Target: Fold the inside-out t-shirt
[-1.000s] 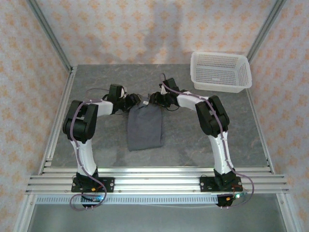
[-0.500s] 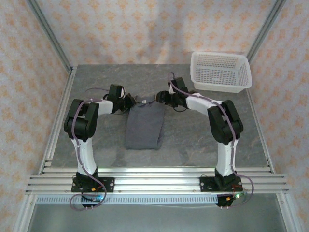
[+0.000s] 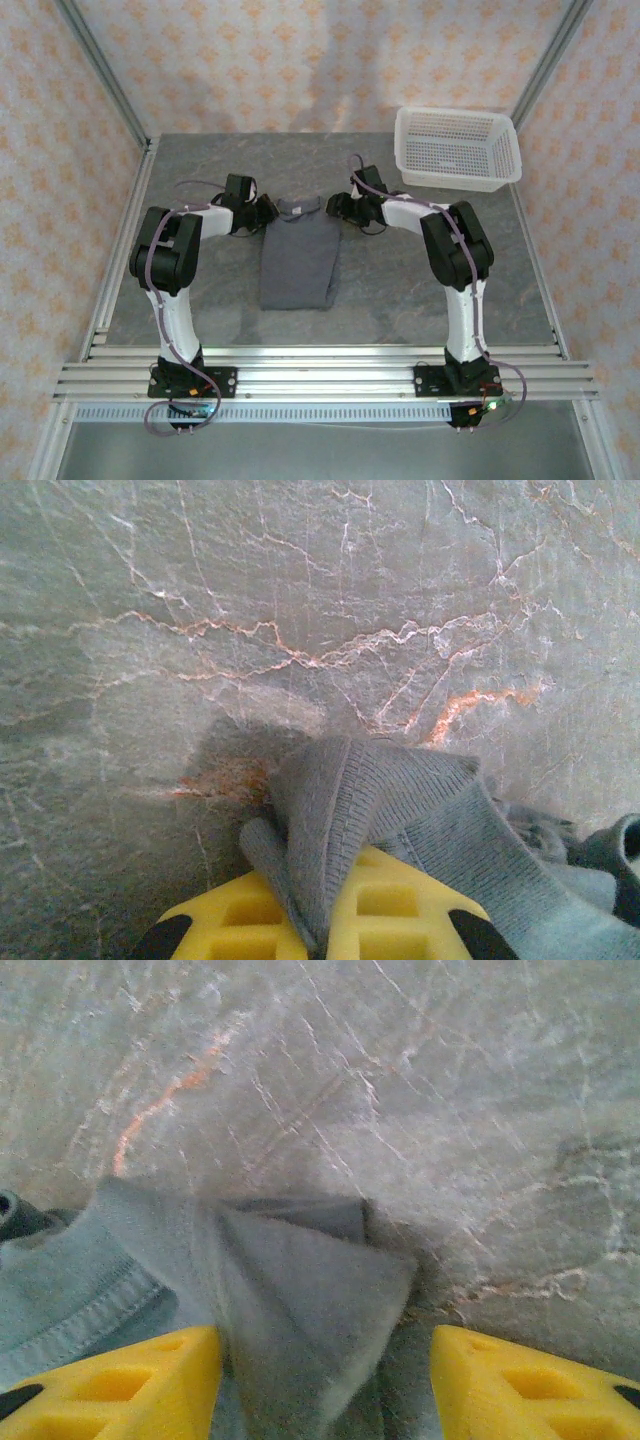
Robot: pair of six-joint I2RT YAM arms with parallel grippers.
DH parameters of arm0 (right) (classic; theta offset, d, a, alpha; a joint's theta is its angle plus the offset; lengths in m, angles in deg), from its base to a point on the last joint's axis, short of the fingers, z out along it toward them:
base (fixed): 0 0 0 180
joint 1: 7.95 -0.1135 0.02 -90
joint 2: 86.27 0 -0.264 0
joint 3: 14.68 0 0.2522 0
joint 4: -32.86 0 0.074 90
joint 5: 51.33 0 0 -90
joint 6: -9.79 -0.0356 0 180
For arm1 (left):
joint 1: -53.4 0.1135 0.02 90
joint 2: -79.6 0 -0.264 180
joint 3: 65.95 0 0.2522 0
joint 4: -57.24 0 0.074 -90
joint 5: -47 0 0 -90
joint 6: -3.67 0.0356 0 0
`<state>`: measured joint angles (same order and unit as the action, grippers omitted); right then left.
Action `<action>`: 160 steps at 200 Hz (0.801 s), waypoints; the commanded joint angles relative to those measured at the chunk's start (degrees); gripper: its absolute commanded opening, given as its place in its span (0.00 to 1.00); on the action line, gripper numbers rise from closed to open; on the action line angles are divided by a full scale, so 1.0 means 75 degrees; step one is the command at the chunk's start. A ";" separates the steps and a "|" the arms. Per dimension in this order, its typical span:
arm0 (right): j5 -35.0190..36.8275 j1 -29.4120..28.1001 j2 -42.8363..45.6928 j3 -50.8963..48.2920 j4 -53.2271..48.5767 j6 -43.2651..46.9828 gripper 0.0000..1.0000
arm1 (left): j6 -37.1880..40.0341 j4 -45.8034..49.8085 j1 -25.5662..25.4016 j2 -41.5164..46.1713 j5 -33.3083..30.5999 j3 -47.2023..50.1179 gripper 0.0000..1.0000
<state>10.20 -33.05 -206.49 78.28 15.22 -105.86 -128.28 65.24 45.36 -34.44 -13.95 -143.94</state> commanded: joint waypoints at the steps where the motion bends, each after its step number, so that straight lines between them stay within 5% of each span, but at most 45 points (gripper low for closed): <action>1: -0.0243 -0.0229 -0.0250 0.0141 0.0037 -0.0087 0.54 | 0.0088 0.0247 0.0017 0.0225 -0.0196 -0.0096 0.00; 31: -0.0341 -0.0356 -0.0446 0.0334 -0.0060 -0.0135 0.29 | 0.0039 0.0182 0.0024 0.0248 -0.0151 -0.0066 0.00; 69: -0.0125 -0.0391 -0.0564 0.0581 -0.0391 -0.0073 0.50 | 0.0132 0.0272 0.0018 0.0357 -0.0189 -0.0058 0.00; 94: -0.0062 -0.0397 -0.0672 0.0693 -0.0646 0.0037 0.49 | 0.0148 0.0285 0.0016 0.0346 -0.0174 -0.0073 0.00; 124: -0.0575 -0.0450 -0.0901 0.0663 -0.0183 -0.0323 0.36 | -0.0158 -0.0117 0.0017 0.0192 0.0060 0.0007 0.00; 160: -0.0745 -0.0429 -0.0735 0.1027 0.0145 -0.0621 0.04 | -0.0520 -0.0675 0.0030 0.0308 -0.0089 0.0260 0.00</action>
<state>6.66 -35.39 -211.63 83.32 14.50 -109.03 -129.83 64.50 45.36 -34.37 -13.70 -143.72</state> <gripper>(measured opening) 0.124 0.059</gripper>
